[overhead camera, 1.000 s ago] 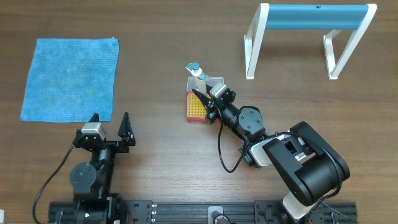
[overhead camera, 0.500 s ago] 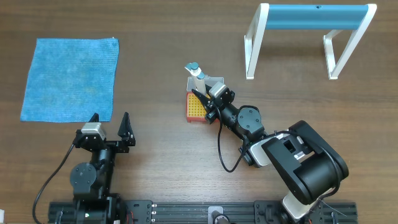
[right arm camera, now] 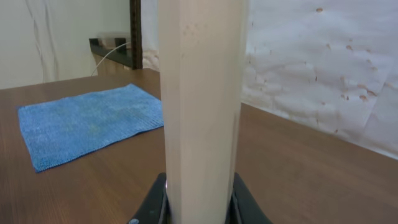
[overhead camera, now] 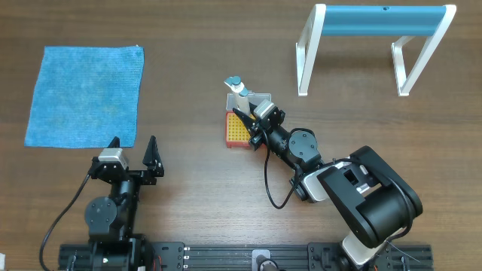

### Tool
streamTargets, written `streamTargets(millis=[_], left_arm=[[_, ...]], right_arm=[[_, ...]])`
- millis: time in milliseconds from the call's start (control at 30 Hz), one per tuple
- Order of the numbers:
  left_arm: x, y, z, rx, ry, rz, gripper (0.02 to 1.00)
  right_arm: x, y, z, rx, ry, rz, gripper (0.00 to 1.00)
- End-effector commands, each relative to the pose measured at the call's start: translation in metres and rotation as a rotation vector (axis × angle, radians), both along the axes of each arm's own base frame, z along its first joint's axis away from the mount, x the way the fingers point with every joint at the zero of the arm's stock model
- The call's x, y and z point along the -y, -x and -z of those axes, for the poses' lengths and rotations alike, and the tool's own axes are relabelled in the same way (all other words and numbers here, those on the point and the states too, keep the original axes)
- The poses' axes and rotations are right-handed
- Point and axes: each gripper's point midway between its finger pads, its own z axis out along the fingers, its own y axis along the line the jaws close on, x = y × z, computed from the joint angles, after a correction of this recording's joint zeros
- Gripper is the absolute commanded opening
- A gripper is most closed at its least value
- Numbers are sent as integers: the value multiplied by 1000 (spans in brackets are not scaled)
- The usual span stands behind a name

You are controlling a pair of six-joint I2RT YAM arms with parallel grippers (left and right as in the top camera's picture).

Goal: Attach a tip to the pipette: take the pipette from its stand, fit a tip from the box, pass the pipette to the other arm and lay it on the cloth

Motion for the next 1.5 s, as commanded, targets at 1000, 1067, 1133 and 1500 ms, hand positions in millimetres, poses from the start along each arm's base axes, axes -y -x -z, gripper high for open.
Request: streamTargets(millis=[1000, 1067, 1133, 1500], left_arm=[[0, 0, 0, 3, 6, 0, 871], [30, 3, -7, -1, 249, 160, 871], [70, 17, -6, -146, 699, 362, 871], [81, 20, -60, -174, 1217, 470, 873]], right_arm=[[-7, 92, -127, -503, -352, -405, 75], [-9, 95, -126, -526, -356, -421, 75], [-10, 97, -126, -529, -352, -437, 75], [-18, 132, -122, -716, -352, -627, 77]])
